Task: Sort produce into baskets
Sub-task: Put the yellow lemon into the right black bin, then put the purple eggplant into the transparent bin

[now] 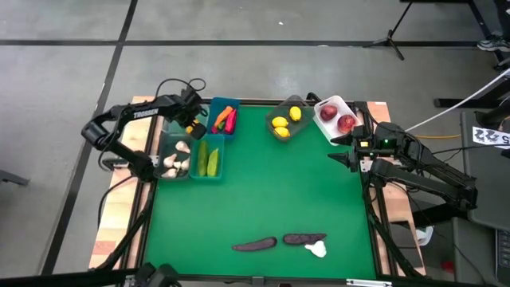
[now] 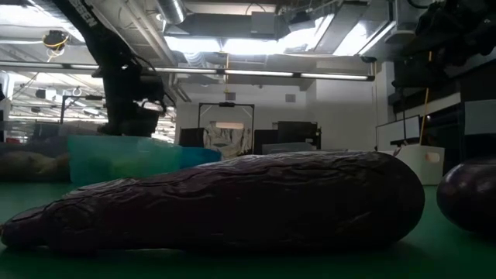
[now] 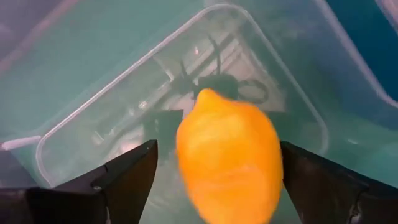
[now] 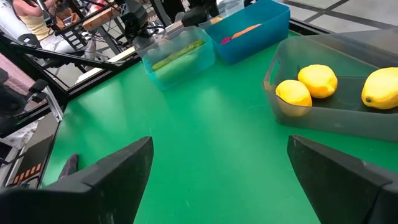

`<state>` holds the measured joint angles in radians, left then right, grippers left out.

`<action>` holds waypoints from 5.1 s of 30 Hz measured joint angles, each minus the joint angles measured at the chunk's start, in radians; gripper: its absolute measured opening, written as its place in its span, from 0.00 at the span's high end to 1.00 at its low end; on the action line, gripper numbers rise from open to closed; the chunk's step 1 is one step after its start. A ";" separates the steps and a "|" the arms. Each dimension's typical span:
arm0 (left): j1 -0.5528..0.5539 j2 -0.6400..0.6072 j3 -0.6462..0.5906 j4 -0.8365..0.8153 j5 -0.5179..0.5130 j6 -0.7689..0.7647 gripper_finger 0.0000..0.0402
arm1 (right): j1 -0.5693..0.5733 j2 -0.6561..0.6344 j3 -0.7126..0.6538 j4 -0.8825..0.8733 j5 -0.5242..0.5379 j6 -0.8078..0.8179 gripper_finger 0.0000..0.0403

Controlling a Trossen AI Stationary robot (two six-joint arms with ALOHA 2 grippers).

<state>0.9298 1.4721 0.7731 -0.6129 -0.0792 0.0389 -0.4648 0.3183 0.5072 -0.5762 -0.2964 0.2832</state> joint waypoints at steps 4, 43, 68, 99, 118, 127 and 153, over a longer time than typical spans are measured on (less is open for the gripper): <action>0.000 0.025 0.000 0.000 -0.008 -0.001 0.22 | 0.000 0.000 0.000 0.000 0.000 0.000 0.08; -0.241 0.022 0.537 -0.031 0.051 -0.252 0.46 | 0.000 0.000 0.000 -0.001 0.001 0.000 0.08; -0.518 0.476 0.617 0.715 0.048 -0.396 0.46 | 0.000 0.000 0.000 -0.001 0.001 0.003 0.08; -0.564 0.867 1.087 0.446 -0.102 -0.170 0.45 | 0.000 0.000 0.000 -0.001 -0.001 0.003 0.08; -0.600 0.803 1.138 0.320 -0.024 -0.092 0.22 | 0.000 0.000 0.000 -0.002 -0.001 0.005 0.08; -0.857 0.591 1.161 -0.014 0.000 0.001 0.23 | 0.000 0.000 0.000 -0.002 -0.001 0.005 0.08; -1.323 0.945 1.158 0.411 -0.275 -0.203 0.23 | 0.000 0.000 -0.048 0.051 -0.024 0.065 0.08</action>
<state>-0.3931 2.4173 1.9308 -0.2017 -0.3540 -0.1639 -0.4644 0.3180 0.4595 -0.5251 -0.3200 0.3482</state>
